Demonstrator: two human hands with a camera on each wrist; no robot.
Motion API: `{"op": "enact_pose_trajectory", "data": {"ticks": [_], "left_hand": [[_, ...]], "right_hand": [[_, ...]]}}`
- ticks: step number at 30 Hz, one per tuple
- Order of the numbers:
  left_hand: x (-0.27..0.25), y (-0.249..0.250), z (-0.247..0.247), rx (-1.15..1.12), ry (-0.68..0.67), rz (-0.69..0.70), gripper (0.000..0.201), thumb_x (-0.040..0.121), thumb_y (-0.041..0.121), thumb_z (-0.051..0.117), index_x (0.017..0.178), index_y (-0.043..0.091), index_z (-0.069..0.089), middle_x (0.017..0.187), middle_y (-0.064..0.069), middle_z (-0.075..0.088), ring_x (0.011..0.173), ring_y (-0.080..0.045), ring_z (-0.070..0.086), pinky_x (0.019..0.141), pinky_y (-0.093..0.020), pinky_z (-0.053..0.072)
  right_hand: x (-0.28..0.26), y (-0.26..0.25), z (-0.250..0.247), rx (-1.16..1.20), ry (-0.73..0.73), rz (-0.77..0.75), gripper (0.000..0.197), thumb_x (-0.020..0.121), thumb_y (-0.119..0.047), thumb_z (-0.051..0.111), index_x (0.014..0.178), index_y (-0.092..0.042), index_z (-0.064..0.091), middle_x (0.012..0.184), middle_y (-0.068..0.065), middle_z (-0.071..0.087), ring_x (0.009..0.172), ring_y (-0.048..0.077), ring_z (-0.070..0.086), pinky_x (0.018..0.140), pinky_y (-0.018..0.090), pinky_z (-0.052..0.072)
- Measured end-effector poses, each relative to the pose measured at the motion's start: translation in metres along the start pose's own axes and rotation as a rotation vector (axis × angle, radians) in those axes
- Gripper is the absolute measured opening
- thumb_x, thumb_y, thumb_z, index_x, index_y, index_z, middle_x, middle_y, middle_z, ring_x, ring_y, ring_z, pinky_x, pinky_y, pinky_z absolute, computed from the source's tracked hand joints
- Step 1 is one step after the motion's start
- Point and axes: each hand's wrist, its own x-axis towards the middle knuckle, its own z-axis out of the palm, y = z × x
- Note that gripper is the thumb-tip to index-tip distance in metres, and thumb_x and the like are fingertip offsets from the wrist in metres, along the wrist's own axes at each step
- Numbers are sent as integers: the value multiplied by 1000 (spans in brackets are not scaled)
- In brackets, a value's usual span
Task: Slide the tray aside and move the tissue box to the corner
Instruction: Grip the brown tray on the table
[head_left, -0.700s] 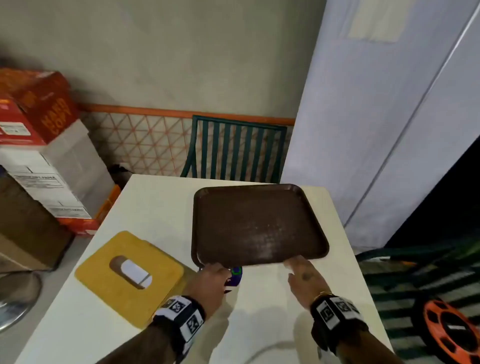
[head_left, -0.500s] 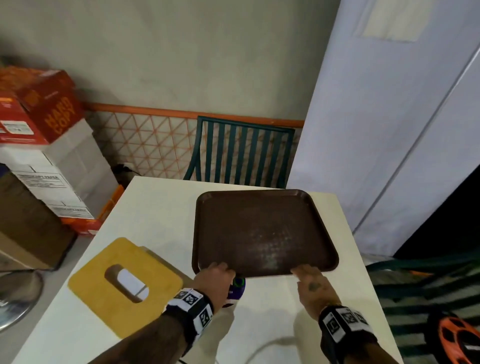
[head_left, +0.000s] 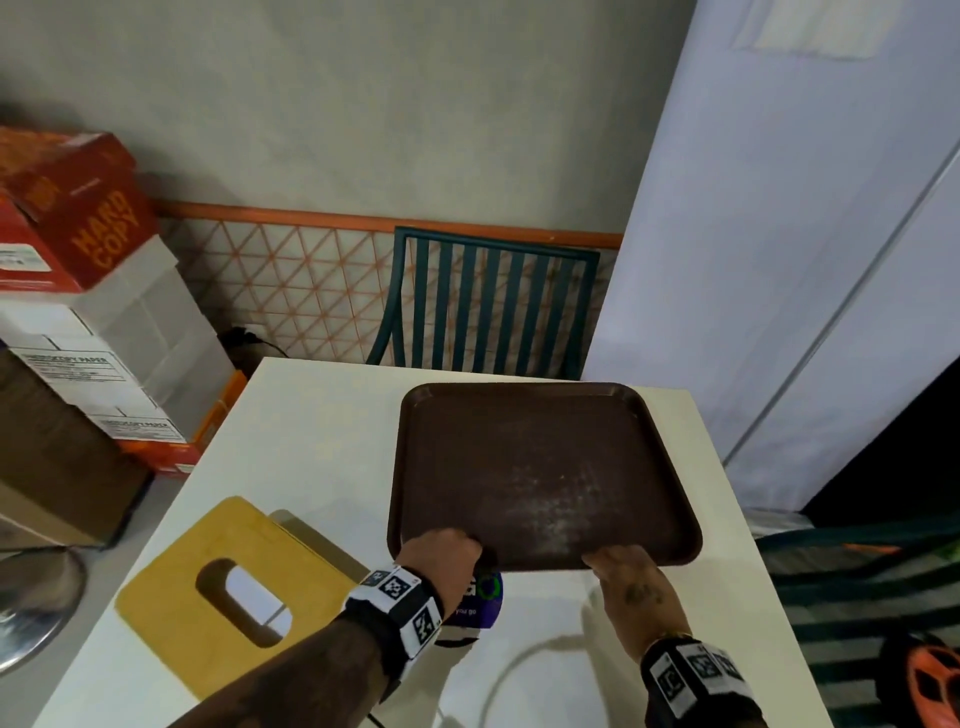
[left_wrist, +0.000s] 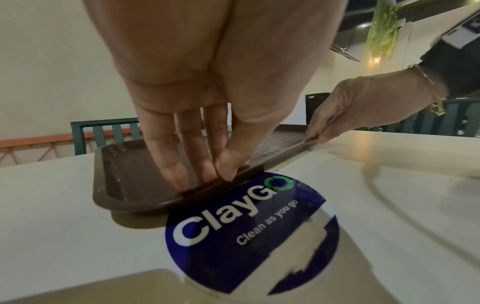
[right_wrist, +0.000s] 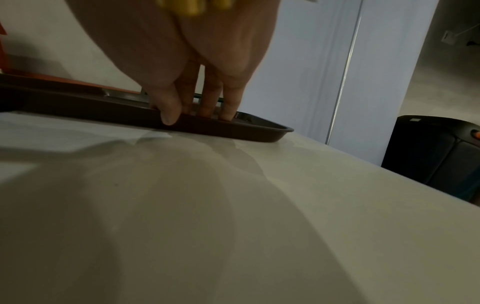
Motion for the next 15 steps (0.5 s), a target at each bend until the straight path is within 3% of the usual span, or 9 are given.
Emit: {"op": "enact_pose_trajectory", "data": {"ticks": [15], "left_hand": [[28, -12, -4, -46, 14, -115, 32, 86, 12, 46, 116, 11, 57, 123, -13, 60, 116, -34, 55, 94, -47, 50]], "right_hand": [[22, -8, -1, 17, 3, 6, 53, 33, 13, 84, 76, -17, 78, 70, -3, 74, 60, 18, 68, 54, 22, 57]]}}
